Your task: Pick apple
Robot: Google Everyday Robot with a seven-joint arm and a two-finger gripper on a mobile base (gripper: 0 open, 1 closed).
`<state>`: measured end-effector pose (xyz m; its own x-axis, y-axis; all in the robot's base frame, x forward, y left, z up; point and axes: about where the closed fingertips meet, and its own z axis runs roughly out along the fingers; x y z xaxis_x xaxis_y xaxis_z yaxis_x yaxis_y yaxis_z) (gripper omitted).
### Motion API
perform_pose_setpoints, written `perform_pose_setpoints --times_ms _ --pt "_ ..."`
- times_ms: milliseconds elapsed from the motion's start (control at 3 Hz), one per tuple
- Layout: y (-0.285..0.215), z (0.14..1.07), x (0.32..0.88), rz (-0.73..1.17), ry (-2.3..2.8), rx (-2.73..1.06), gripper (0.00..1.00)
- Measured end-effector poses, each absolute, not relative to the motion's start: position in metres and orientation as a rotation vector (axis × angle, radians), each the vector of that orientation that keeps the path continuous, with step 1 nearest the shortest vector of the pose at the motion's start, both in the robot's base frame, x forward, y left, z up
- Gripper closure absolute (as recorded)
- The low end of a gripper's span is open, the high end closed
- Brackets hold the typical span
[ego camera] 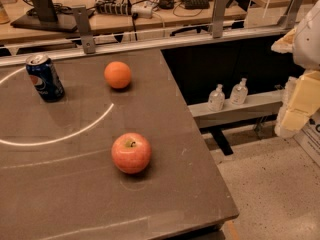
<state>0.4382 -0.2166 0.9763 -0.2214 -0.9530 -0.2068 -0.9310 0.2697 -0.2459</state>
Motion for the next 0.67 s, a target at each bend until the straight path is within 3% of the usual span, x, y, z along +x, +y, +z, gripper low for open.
perform_pose_setpoints --times_ms 333,667 --pt "-0.217 0.976 0.438 -0.099 2.232 -1.724 0.0" --pt "-0.185 0.974 0.429 0.046 2.114 -1.719 0.0"
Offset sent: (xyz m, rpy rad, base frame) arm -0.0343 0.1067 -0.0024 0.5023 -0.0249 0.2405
